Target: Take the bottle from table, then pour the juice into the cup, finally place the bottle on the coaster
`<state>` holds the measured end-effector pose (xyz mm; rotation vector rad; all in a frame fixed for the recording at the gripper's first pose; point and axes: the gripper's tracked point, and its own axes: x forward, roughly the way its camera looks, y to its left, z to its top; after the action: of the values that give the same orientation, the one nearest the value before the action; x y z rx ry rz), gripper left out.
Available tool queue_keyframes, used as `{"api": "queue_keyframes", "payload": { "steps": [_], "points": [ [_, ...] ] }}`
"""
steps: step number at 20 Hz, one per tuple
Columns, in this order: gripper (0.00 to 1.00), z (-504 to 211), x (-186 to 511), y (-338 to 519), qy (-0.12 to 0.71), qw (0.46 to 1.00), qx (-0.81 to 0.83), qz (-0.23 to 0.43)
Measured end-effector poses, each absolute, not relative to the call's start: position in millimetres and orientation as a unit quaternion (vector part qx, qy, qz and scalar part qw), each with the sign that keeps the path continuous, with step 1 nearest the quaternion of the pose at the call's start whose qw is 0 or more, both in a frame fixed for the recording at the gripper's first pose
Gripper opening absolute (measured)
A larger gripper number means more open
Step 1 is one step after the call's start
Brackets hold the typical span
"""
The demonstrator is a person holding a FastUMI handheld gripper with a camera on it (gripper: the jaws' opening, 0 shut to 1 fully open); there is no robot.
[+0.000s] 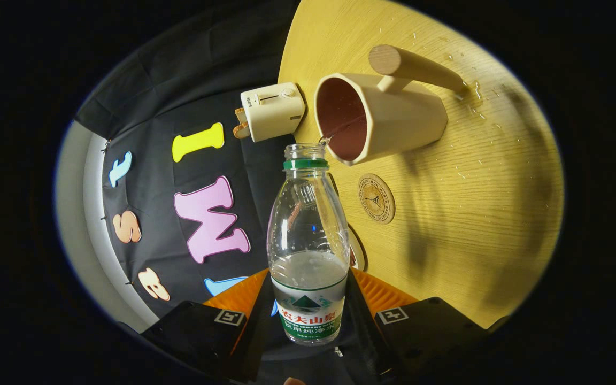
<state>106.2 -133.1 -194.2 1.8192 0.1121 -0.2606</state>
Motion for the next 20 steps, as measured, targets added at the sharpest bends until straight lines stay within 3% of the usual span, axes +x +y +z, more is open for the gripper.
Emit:
{"api": "queue_keyframes", "payload": {
  "steps": [20],
  "points": [
    [0.74, -172, 109, -138, 0.016, 0.553, 0.826, -0.109]
  ]
}}
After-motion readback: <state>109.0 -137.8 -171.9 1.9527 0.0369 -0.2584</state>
